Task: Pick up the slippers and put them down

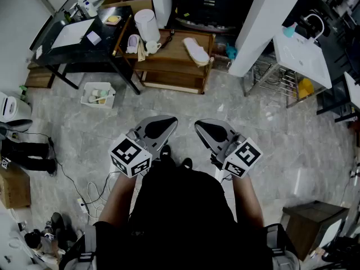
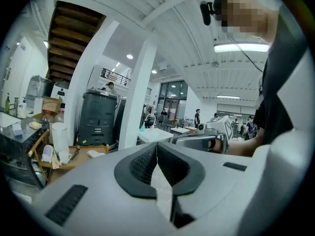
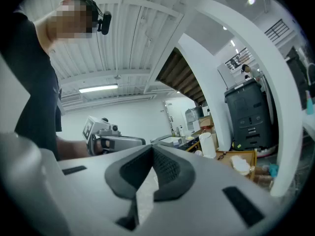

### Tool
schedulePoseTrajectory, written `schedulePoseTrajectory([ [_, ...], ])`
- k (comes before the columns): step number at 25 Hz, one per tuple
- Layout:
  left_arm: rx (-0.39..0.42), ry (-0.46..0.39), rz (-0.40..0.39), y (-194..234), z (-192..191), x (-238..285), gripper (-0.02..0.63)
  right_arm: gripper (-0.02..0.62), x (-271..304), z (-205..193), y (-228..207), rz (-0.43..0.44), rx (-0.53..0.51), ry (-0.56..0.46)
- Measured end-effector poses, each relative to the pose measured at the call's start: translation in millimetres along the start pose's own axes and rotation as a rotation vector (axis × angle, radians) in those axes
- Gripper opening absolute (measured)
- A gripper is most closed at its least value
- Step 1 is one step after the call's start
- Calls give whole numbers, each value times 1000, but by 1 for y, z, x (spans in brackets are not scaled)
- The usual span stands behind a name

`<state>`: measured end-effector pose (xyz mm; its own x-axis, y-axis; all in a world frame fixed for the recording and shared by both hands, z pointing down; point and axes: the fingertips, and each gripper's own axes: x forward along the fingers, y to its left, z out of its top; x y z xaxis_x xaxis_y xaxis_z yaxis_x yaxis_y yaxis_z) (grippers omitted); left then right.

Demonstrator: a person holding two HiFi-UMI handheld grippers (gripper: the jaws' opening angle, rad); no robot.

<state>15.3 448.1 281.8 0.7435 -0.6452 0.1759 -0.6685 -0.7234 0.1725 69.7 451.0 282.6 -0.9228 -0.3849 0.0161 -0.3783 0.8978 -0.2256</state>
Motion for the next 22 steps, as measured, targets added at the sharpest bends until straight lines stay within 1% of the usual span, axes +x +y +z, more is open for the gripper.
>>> schedulePoseTrajectory([
  [3,-7,5,0,-1,-2,-1,14,8,-2,-1,2,16,28,-13],
  [7,-13,14,2,1,-4,-3,13,8,-1,-1,2,13,25,-7],
  [11,-11,21,0,2,-3,-3,14,8,3,-9,2,18,-2,45],
  [14,-18,25,-5,5,-4,-6,13,8,8,-11,4,35,22,43],
  [22,-51,27,-18,27,-12,-10,13,8,23,-18,-3,-1,55,56],
])
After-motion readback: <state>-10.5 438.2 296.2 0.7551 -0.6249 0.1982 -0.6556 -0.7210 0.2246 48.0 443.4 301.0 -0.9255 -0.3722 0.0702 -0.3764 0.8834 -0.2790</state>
